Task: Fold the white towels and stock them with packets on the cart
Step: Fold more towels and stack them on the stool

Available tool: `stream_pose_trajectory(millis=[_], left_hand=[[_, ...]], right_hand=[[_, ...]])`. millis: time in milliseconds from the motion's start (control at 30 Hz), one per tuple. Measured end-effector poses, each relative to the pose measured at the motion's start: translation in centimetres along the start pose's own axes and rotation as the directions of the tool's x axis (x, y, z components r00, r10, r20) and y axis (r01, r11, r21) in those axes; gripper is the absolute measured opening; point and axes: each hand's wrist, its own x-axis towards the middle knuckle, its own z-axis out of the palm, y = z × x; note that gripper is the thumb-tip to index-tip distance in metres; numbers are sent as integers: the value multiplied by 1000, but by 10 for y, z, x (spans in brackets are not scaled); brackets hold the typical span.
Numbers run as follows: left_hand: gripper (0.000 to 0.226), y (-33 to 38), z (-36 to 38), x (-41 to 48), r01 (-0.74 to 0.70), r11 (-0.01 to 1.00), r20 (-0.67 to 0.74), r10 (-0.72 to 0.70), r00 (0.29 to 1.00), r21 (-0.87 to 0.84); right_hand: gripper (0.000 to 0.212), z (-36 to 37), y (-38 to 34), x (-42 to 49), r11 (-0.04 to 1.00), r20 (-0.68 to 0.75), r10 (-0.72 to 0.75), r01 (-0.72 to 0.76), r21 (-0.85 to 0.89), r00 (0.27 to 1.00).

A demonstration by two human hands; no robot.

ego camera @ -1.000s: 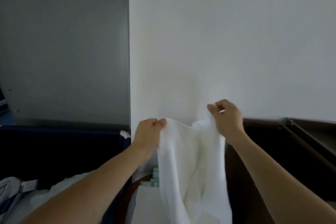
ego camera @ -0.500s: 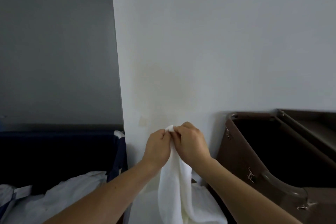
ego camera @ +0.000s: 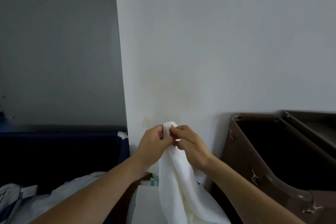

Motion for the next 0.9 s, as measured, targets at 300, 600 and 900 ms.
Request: stream_pose_trajectory(millis=[300, 600, 900], left_hand=[[24, 25, -19, 3, 40, 982, 81, -25, 996, -187], [39, 164, -47, 89, -81, 875, 177, 186, 966, -478], [15, 202, -42, 108, -256, 938, 146, 295, 944, -235]], right_hand=[[20, -66, -20, 14, 987, -74, -6, 18, 157, 997], [59, -82, -84, 73, 970, 72, -225, 216, 113, 972], [58, -105, -86, 78, 904, 42, -258, 226, 362, 965]])
